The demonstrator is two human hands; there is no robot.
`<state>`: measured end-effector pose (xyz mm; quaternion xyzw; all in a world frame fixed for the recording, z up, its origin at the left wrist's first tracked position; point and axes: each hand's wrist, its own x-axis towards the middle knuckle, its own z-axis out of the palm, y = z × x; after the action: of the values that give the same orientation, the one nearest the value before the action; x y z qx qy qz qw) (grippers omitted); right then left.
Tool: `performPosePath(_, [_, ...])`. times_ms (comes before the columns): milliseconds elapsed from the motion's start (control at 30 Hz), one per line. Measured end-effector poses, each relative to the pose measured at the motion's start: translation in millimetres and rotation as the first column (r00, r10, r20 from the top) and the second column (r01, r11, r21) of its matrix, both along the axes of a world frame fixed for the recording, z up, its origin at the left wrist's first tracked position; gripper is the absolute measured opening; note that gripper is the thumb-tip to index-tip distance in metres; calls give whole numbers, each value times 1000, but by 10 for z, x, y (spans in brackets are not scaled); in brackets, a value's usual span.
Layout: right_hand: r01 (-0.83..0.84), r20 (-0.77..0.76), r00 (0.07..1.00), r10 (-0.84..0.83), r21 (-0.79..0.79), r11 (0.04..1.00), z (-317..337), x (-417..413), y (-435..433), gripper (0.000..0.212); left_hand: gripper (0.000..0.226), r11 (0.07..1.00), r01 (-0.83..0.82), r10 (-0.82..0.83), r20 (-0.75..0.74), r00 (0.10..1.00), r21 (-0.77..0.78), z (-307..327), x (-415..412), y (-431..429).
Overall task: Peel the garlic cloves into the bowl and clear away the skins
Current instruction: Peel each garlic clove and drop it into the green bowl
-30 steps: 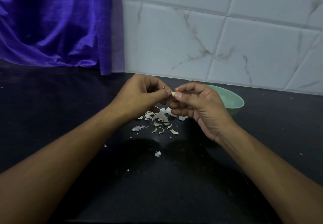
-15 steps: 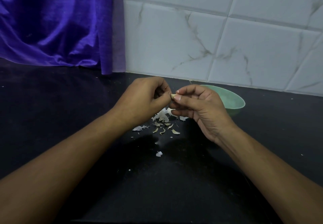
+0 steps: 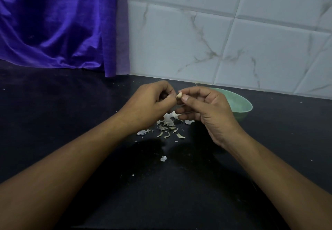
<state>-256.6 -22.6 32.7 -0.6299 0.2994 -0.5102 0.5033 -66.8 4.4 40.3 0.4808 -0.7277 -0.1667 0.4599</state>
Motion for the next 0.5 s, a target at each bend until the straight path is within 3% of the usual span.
performPosePath(233, [-24, 1, 1000, 24, 27, 999, -11, 25, 23, 13, 23, 1000, 3, -3, 25, 1000, 2, 23, -34, 34])
performPosePath(500, [-91, 135, 988, 72, 139, 986, 83, -13, 13, 20, 12, 998, -66, 67, 72, 995, -22, 27, 34, -11])
